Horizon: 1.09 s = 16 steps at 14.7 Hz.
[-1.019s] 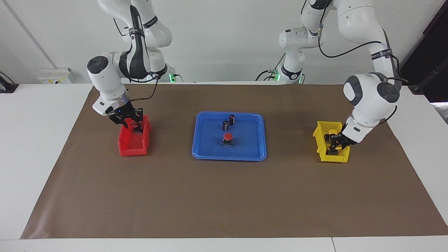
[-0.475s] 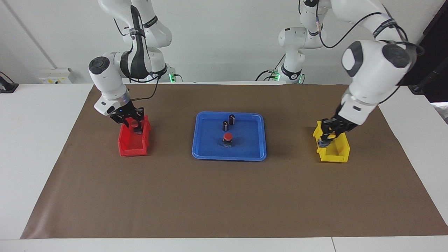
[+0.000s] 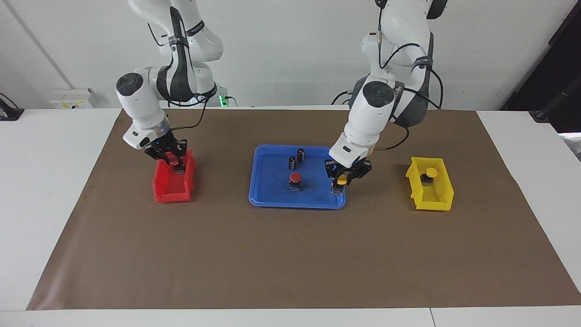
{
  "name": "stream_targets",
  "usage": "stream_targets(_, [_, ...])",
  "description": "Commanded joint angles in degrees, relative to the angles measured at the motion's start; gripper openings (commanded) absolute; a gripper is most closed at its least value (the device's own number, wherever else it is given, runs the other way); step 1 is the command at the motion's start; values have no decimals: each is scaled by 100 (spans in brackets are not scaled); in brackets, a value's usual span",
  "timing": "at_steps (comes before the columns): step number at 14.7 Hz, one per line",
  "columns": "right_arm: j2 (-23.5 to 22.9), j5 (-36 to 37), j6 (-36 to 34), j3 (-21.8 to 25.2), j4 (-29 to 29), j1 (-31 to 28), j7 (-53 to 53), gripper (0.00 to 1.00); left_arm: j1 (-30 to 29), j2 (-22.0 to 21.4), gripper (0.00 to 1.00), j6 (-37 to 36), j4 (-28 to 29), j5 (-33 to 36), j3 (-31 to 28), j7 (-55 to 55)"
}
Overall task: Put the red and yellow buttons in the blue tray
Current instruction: 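Carry the yellow button with the left gripper and place it in the tray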
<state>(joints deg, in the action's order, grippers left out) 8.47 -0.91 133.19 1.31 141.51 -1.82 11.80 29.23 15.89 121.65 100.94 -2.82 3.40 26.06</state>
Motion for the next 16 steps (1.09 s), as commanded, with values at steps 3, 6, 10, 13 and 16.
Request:
stream_targets(3, [-30,-6,-695,-26,-709,-29,121,25,496,335,2,411,119,-87,-112,365])
stream_targets(6, [-100,-23,-1505,-43,-1518,-20,77,25,566,398,2,394,171,-78,-112,356])
stream_targets(10, [-161,-155,-2524,-70,-2511,93,-2,25,584,398,61,342,189,-78,-121,348])
stream_targets(13, [-468,-278,-3236,-87,-3433,191,-274,25,523,302,97,36,5,-17,-173,330])
stream_targets(16, [-864,-322,-3485,-175,-4243,593,-957,25,269,-67,100,-991,-530,18,-436,181])
